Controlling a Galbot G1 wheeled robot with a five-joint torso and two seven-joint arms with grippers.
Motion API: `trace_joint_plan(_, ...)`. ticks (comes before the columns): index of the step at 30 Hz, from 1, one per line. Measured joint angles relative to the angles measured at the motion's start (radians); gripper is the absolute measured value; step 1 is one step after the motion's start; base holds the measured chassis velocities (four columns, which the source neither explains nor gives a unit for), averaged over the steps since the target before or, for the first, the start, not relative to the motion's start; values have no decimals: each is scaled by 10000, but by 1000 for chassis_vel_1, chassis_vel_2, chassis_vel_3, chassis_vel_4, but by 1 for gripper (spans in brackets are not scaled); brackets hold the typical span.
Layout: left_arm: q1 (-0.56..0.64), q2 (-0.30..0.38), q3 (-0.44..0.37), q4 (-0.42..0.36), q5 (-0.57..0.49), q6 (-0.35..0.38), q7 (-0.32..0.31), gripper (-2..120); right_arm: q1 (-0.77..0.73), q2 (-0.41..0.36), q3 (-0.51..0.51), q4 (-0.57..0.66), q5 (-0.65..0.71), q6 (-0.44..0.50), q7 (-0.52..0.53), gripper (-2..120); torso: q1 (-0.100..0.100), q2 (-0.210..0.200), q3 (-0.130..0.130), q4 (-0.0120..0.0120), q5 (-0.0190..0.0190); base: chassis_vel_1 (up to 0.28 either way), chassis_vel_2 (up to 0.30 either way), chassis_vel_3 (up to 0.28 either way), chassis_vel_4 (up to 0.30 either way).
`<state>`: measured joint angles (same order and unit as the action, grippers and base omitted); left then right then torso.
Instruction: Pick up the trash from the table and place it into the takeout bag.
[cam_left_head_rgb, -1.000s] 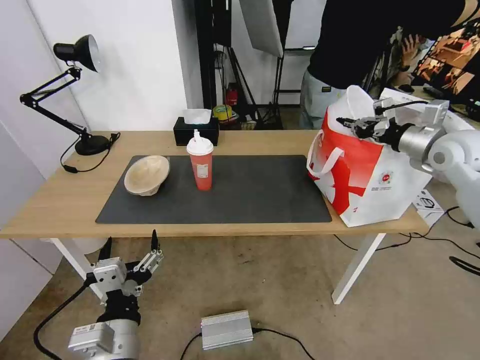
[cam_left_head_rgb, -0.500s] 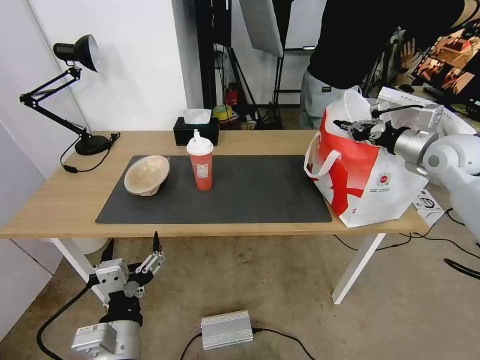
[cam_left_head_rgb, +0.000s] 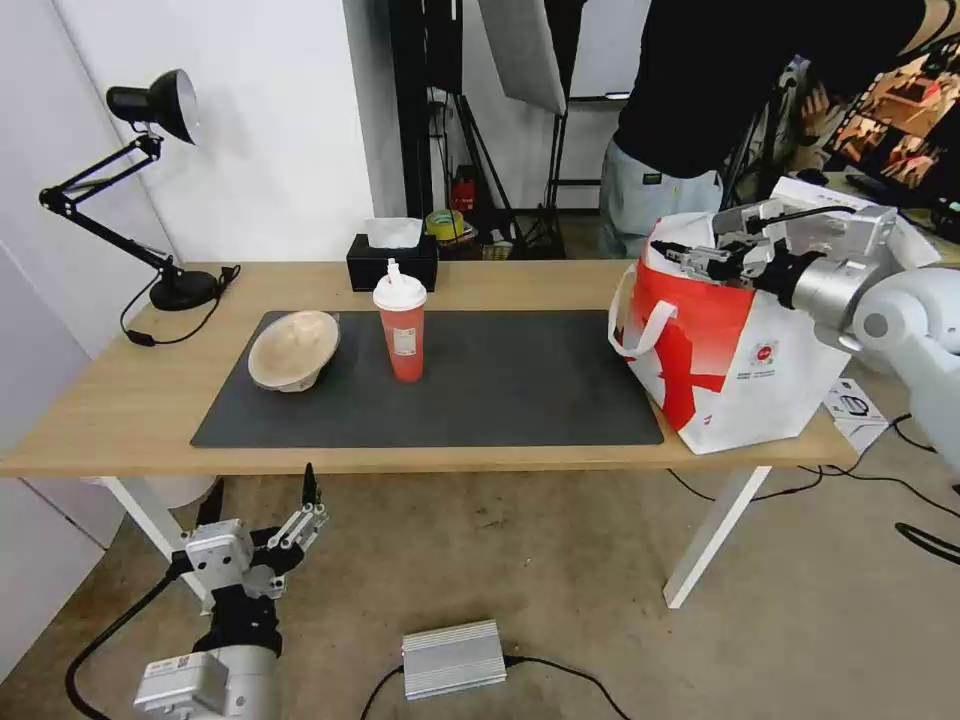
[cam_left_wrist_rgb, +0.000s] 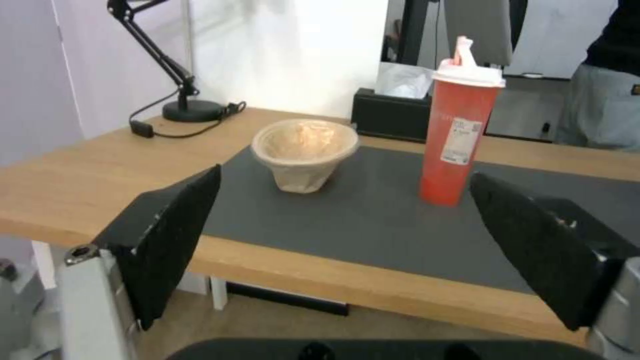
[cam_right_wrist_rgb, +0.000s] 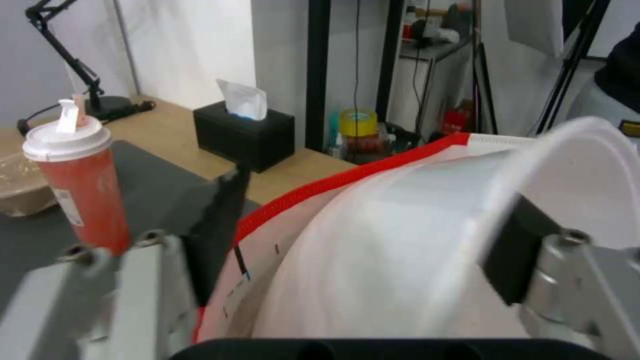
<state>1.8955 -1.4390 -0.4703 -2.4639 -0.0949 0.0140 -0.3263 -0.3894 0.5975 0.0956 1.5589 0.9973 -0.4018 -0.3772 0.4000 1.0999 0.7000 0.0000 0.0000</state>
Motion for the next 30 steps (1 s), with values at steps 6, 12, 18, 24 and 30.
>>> trace_joint_plan(6,-21,58,-22,-45,-16,-6,-15,100,-3,-193,24,51,-275,-41,36,99,0,0,0,0,0,0,0,0,0)
trace_joint_plan(12,-67,45,8,-43,-19,-9,-17,100,18,-401,21,58,-582,-139,43,100,0,0,-1,-1,0,0,0,0,0)
trace_joint_plan(18,-65,43,-3,-42,-22,-11,-19,100,221,-631,-145,56,-1368,-539,12,100,0,0,0,-1,0,0,0,0,0)
trace_joint_plan(24,-43,29,-1,-55,-19,-12,-22,100,448,-786,-360,232,-2232,-894,4,100,0,0,0,-1,0,0,0,0,0)
trace_joint_plan(30,-25,10,23,-57,-1,-16,-22,100,811,-938,-735,455,-2387,-1410,20,100,0,0,0,0,0,0,0,0,0)
